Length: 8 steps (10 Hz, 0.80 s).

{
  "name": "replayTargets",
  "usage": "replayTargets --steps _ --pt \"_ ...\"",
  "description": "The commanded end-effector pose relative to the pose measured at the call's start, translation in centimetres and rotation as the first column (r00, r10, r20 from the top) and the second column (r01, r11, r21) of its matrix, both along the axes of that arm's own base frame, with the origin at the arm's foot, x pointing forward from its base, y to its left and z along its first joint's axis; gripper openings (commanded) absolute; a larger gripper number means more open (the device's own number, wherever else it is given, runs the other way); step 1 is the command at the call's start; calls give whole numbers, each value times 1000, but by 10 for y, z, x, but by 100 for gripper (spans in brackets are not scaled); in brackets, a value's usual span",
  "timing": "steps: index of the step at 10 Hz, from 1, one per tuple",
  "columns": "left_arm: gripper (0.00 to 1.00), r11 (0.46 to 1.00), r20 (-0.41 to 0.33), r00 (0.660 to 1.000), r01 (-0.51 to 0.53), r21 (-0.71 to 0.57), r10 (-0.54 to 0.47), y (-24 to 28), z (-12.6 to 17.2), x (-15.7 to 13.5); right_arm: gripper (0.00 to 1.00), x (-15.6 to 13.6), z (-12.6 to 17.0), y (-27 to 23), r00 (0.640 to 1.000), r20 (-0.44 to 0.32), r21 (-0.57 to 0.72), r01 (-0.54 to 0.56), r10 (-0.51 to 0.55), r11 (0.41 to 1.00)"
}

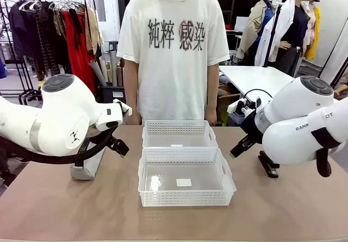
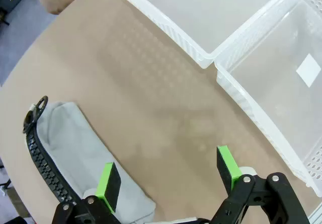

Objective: Distribute items into two baskets.
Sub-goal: Pick up the Pencil pouch that the person points to.

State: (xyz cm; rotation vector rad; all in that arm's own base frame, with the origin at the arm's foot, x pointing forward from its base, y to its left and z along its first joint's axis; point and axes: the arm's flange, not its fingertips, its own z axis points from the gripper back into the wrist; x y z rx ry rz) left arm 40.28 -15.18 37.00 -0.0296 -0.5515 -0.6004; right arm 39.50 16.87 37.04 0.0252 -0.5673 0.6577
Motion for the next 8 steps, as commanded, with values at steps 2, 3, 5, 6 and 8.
replayTargets --steps 2,3,5,6,8 --pt "100 1000 0 1000 0 0 0 0 0 0 100 0 0 0 1000 0 0 0 0 1000" --pt "100 1000 0 1000 0 0 0 0 0 0 100 0 0 0 1000 0 0 0 0 1000" --pt "100 1000 0 1000 0 0 0 0 0 0 100 0 0 0 1000 0 0 0 0 1000" --pt "100 1000 0 1000 0 0 0 0 0 0 100 0 0 0 1000 0 0 0 0 1000" --pt "100 1000 0 1000 0 0 0 0 0 0 100 0 0 0 1000 0 0 0 0 1000"
